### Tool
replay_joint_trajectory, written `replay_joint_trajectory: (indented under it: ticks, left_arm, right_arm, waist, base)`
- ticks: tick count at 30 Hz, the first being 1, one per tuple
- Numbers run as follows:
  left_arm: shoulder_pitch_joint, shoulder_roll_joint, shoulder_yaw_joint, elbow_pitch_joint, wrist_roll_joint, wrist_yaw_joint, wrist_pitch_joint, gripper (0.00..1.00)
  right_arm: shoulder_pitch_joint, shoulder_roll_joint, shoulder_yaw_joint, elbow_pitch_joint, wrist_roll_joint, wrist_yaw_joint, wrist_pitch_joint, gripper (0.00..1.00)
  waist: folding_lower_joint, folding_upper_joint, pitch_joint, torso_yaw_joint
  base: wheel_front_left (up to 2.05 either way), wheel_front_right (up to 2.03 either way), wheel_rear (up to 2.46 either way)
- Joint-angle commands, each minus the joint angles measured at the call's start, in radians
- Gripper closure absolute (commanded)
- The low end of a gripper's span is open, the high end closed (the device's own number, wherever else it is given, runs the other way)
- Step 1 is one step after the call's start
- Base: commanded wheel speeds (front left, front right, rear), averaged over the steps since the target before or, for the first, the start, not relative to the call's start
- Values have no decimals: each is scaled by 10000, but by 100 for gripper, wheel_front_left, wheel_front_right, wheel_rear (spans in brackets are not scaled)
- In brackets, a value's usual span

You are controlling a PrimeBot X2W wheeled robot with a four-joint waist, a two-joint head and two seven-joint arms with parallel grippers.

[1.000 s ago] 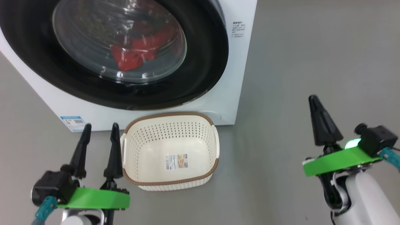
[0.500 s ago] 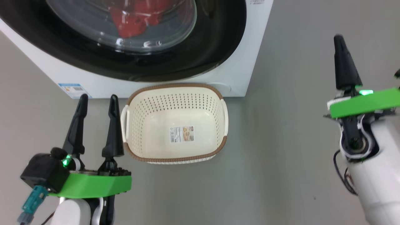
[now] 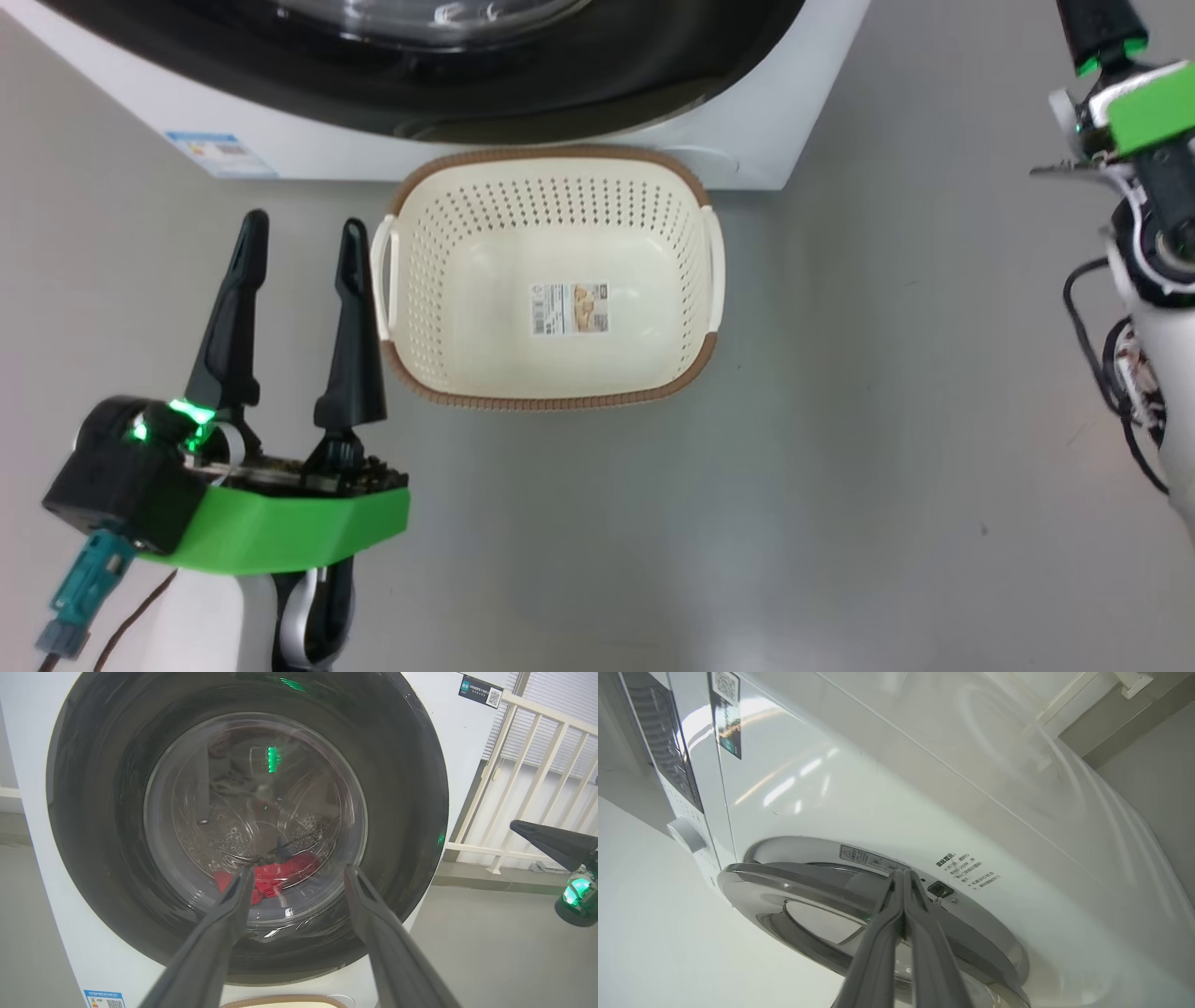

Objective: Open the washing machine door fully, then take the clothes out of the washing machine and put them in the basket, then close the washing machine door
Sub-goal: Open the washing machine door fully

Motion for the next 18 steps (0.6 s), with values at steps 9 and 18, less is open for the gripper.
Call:
replay_joint_trajectory:
  ticks: [9,18]
  left_arm:
    - [-345,183,39,-525,159,108,-74,0]
    - [-515,183,-158,-719,106,221,-74,0]
  right_arm:
    - [-1437,-117,163,-40,1800,-7,2102,100]
    - [-2641,-305,55,544,2248,-7,3363,100]
  waist:
    - [0,0,1107,621]
    - [0,0,1819,922]
  base:
    - [0,0,0]
    - [0,0,0]
